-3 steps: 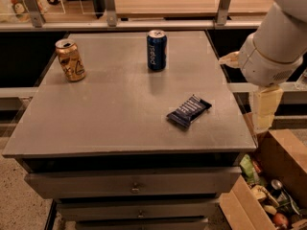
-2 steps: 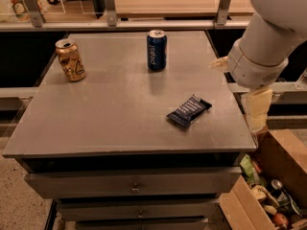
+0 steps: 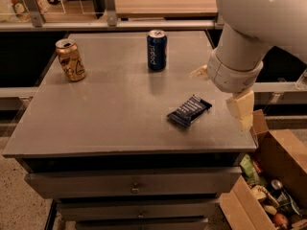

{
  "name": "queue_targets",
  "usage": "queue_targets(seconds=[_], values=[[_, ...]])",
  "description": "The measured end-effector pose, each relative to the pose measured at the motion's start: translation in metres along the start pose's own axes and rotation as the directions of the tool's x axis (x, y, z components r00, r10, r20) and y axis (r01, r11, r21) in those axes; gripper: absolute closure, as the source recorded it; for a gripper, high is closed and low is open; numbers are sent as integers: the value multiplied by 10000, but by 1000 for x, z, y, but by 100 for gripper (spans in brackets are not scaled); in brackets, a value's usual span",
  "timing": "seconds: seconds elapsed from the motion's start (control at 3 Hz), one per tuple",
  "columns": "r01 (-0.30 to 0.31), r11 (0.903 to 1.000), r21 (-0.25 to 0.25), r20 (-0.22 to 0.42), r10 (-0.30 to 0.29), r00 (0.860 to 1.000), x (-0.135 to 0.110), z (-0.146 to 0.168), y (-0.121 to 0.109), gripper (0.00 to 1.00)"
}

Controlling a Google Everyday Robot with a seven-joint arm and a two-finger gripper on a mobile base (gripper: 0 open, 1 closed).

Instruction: Move rxbar blueberry near orange can

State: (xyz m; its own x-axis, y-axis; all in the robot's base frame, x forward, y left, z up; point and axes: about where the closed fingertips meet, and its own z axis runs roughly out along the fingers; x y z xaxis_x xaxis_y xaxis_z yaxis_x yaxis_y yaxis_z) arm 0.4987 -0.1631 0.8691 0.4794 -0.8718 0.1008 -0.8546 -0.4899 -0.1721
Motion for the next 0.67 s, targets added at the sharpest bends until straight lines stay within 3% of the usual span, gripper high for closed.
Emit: queue_targets(seconds=[0.67], values=[[1529,9869,-513,541,-1502,9872,-30,14,-7,0]])
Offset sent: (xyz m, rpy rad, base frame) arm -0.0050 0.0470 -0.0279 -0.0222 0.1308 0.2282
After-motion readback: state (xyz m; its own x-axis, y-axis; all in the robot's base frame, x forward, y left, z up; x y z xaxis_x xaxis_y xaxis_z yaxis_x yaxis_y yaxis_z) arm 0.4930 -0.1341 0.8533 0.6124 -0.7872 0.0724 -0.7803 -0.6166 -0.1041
